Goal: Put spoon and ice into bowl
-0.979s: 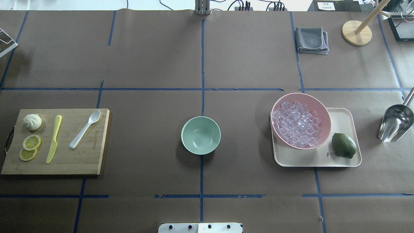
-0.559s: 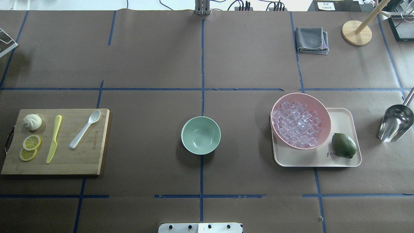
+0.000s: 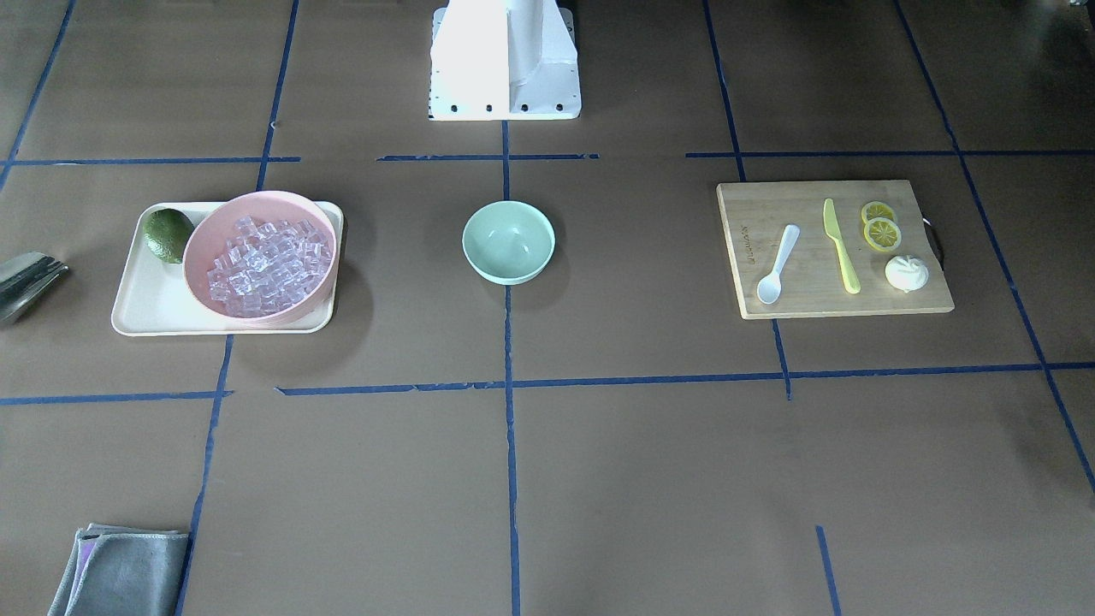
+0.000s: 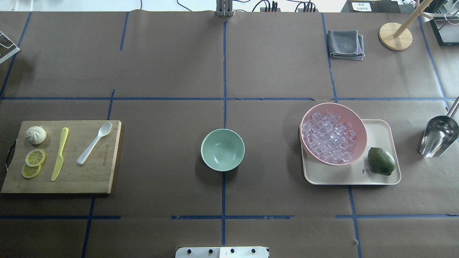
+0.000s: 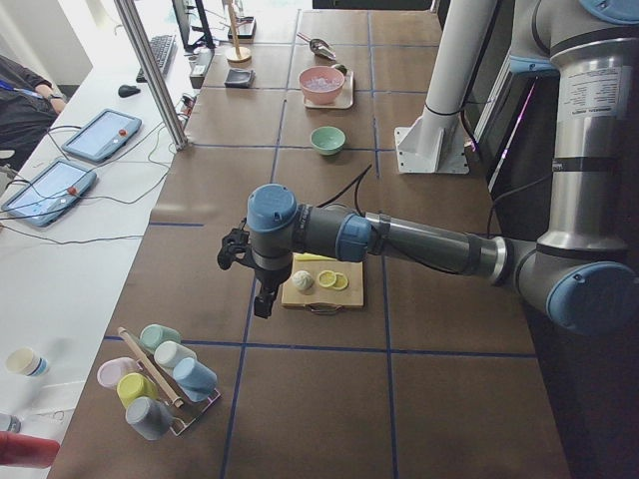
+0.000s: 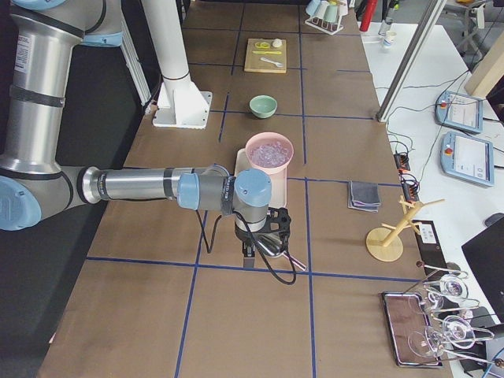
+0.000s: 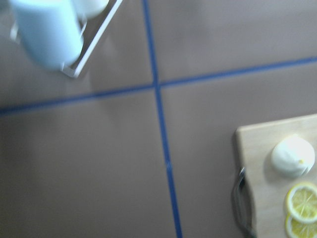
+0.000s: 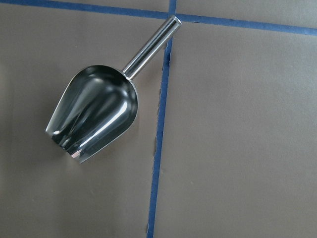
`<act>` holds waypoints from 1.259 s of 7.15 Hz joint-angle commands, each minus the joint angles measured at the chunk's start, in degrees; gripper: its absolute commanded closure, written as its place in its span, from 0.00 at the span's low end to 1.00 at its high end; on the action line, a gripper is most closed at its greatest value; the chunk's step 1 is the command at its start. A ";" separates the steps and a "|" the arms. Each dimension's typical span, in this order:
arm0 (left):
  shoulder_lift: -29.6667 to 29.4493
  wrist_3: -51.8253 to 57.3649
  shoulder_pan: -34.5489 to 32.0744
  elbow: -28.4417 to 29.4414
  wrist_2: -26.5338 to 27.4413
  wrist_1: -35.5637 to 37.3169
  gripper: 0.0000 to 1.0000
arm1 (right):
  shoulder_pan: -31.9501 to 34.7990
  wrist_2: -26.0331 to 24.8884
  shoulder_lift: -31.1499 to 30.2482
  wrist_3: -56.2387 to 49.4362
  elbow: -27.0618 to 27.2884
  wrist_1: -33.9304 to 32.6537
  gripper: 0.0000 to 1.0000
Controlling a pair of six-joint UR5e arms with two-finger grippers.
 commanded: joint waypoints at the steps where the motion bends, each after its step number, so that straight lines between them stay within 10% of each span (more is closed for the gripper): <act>1: -0.28 0.40 2.28 0.63 -0.09 -5.47 0.00 | 0.06 0.00 0.02 0.02 -0.12 0.00 0.00; 6: -5.09 -0.39 26.34 0.37 1.92 -18.31 0.00 | 0.06 0.17 0.02 0.11 -0.03 0.00 0.00; 9: -5.02 -14.48 38.74 -0.15 12.42 -24.25 0.00 | 0.06 0.17 0.02 0.11 -0.12 0.00 0.00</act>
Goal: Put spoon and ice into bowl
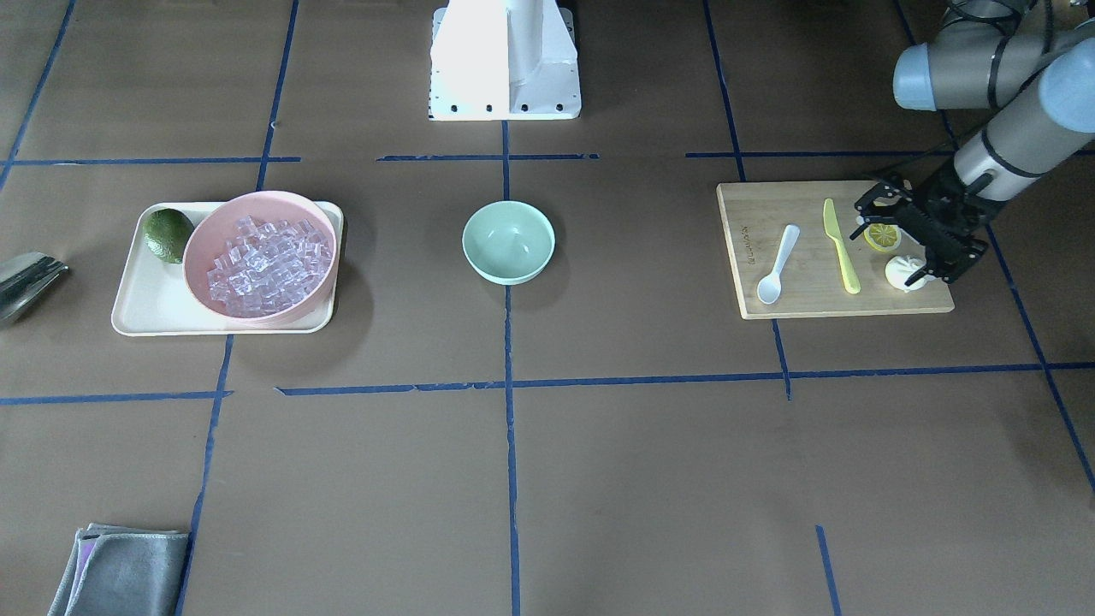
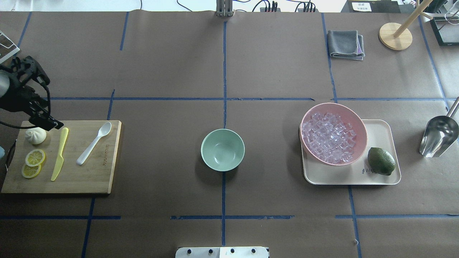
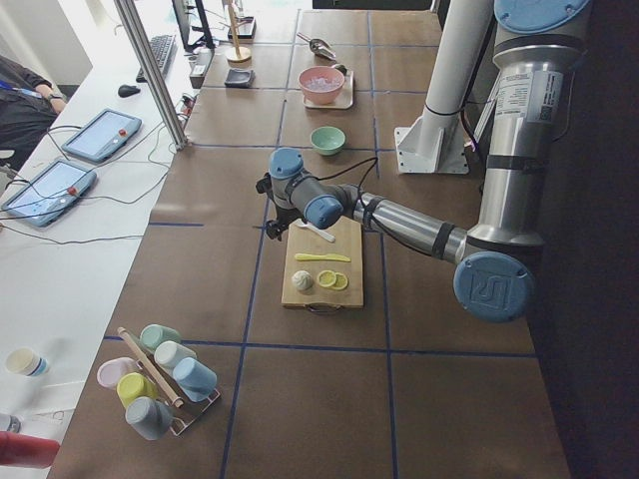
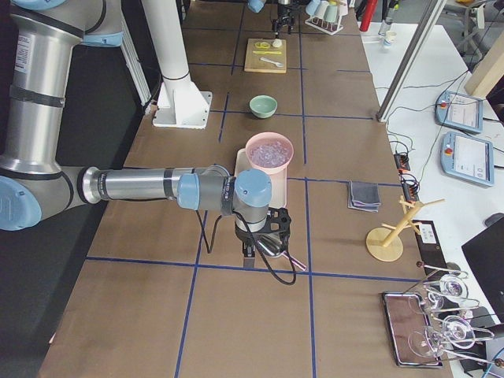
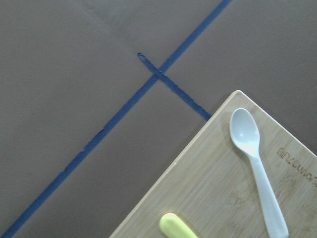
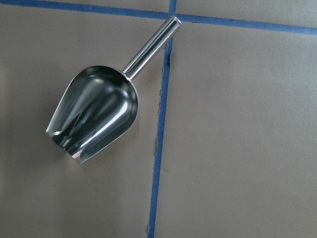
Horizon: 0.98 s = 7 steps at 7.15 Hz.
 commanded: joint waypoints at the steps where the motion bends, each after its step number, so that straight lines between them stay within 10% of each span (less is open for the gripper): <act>1: 0.01 -11.86 9.24 -0.55 9.81 -4.73 0.00 | 0.00 0.00 0.00 0.00 -0.07 0.00 0.00; 7: -1.92 -20.70 12.54 1.73 13.37 -5.01 0.00 | 0.00 0.18 0.00 -0.09 -0.07 -0.09 0.00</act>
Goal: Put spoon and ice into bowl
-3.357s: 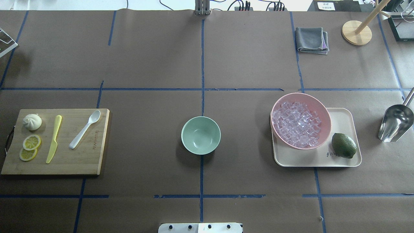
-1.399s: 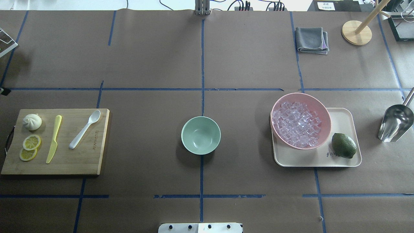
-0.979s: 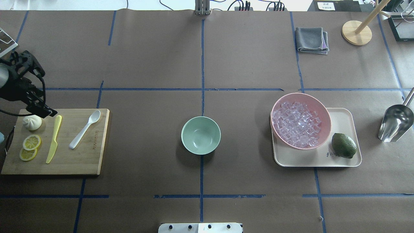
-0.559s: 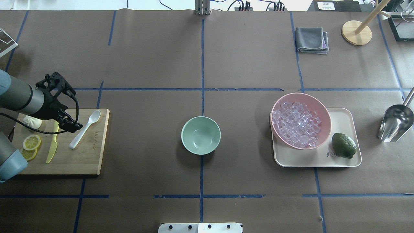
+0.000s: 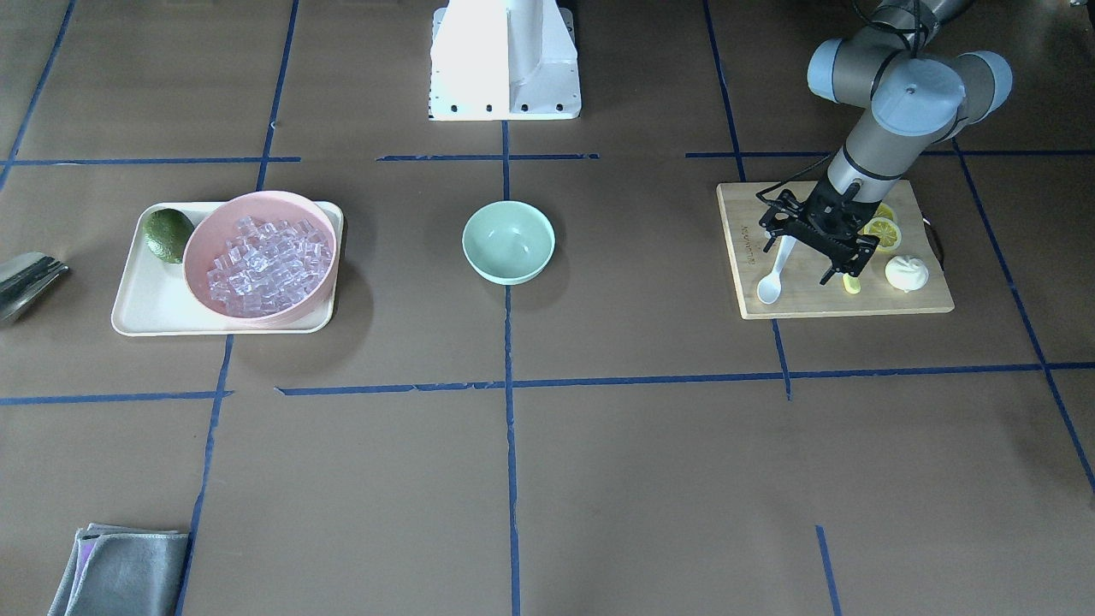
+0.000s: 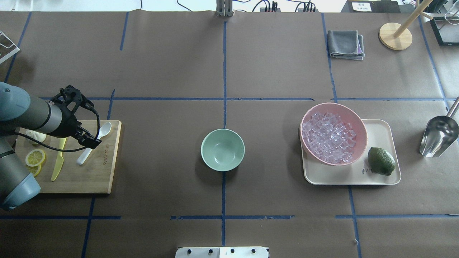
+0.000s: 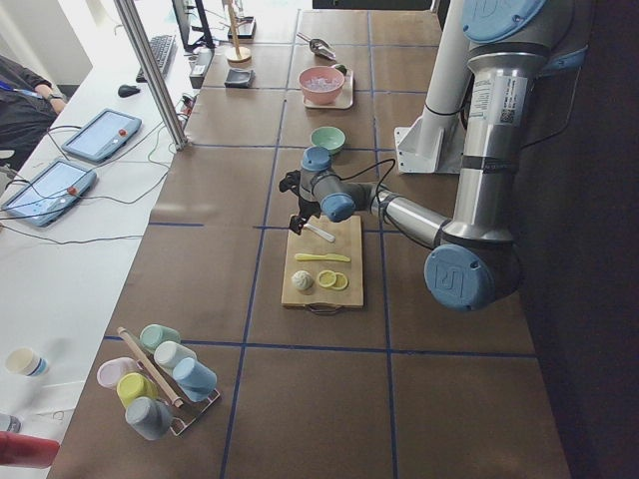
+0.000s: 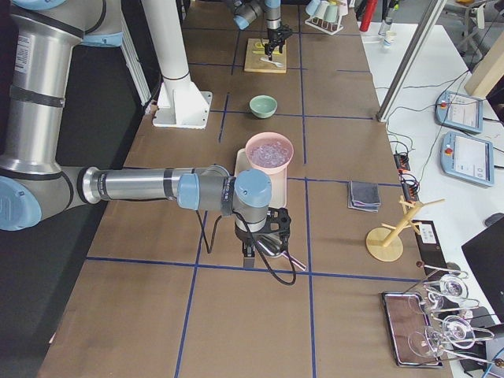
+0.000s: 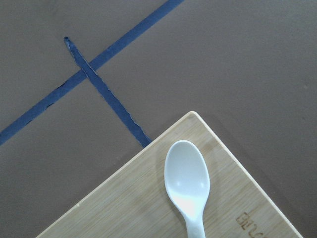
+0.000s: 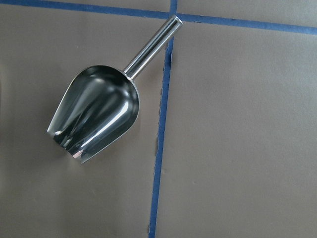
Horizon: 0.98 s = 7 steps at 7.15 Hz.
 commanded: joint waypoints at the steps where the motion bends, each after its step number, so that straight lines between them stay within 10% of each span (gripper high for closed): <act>1: -0.54 -0.10 0.42 0.63 -0.41 -0.04 0.00 | 0.00 -0.08 0.00 -0.01 -0.07 -0.01 0.00; 7: -0.45 0.16 2.45 1.07 -0.41 0.66 0.13 | 0.00 -0.08 0.00 -0.01 -0.16 -0.01 0.00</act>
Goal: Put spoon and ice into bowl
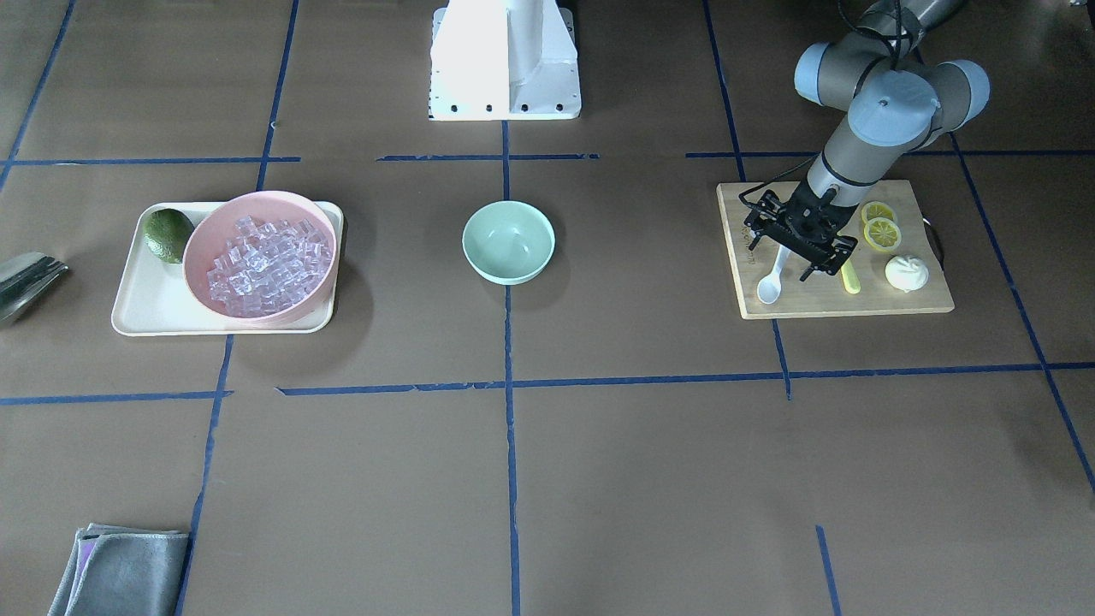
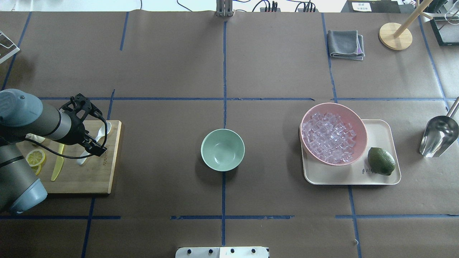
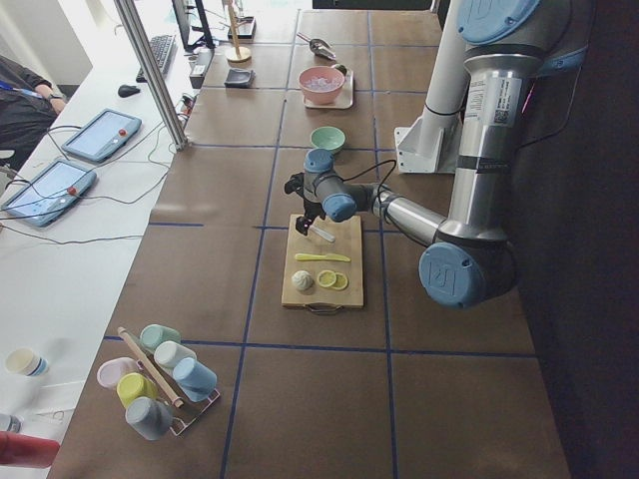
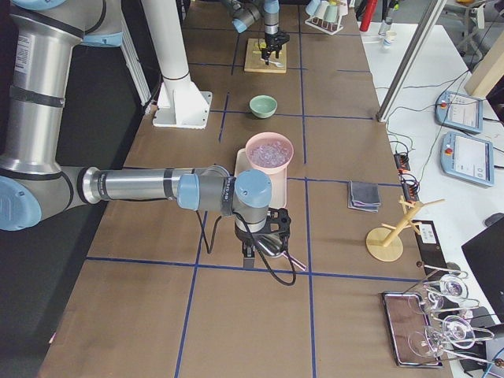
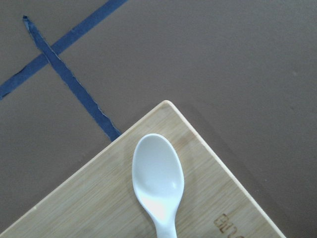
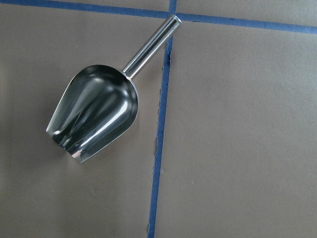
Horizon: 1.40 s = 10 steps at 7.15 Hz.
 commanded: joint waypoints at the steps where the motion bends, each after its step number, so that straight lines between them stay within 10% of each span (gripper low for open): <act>1: 0.08 0.36 0.08 0.28 -0.09 0.11 0.27 | 0.00 0.00 -0.09 0.00 0.02 0.09 0.00; 4: 0.16 0.36 0.00 -0.16 -0.09 2.22 0.93 | 0.00 0.00 0.00 0.00 0.20 0.09 0.00; 10: -1.14 0.36 -0.62 -3.92 -4.92 6.48 1.00 | 0.00 0.00 -0.09 0.00 0.55 0.09 0.00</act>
